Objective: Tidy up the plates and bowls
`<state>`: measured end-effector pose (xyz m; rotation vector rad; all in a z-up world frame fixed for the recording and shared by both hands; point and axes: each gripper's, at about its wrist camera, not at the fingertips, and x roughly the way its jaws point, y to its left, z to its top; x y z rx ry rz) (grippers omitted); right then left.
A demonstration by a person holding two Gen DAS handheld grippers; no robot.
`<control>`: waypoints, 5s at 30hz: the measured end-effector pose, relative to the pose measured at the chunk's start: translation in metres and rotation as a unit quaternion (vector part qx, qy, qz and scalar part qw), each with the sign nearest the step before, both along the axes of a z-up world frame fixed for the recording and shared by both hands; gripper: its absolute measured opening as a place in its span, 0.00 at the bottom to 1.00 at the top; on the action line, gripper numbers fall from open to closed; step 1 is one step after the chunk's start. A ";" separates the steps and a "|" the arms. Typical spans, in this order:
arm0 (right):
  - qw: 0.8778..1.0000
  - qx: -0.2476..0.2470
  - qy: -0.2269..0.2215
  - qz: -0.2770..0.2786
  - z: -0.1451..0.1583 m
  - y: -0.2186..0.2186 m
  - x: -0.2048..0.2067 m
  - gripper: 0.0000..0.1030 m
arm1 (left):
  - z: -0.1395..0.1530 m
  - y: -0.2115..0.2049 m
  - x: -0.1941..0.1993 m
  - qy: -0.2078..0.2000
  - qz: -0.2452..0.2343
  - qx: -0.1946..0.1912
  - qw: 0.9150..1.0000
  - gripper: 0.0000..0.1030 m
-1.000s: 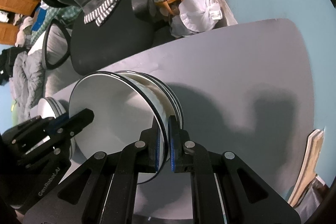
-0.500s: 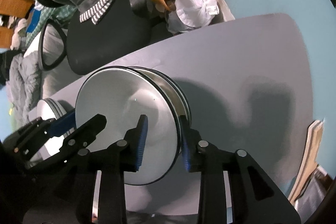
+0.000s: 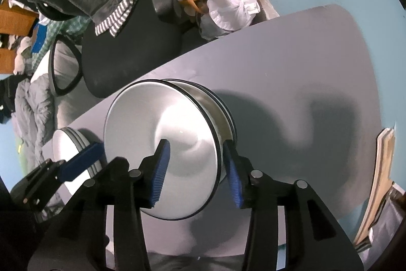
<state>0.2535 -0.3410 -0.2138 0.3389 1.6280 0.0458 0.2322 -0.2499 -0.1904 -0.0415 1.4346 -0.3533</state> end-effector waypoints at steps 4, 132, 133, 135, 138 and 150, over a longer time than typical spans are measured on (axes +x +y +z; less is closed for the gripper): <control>1.000 0.005 -0.007 -0.011 0.003 -0.002 -0.002 0.44 | 0.004 0.003 -0.006 0.000 0.006 -0.005 1.000 0.35; 0.977 0.025 -0.049 0.208 -0.044 -0.012 0.018 0.68 | -0.069 0.012 0.019 0.079 0.140 -0.012 0.987 0.72; 0.977 0.026 -0.048 0.207 -0.045 -0.011 0.018 0.68 | -0.070 0.013 0.019 0.080 0.141 -0.013 0.987 0.72; 0.977 0.028 -0.047 0.207 -0.045 -0.012 0.018 0.68 | -0.071 0.013 0.020 0.082 0.143 -0.015 0.986 0.71; 0.977 0.028 -0.049 0.207 -0.046 -0.011 0.019 0.68 | -0.070 0.012 0.019 0.081 0.143 -0.026 0.986 0.65; 0.974 0.061 -0.033 0.214 -0.049 -0.009 0.013 0.61 | -0.064 0.006 0.016 0.078 0.144 -0.051 0.985 0.36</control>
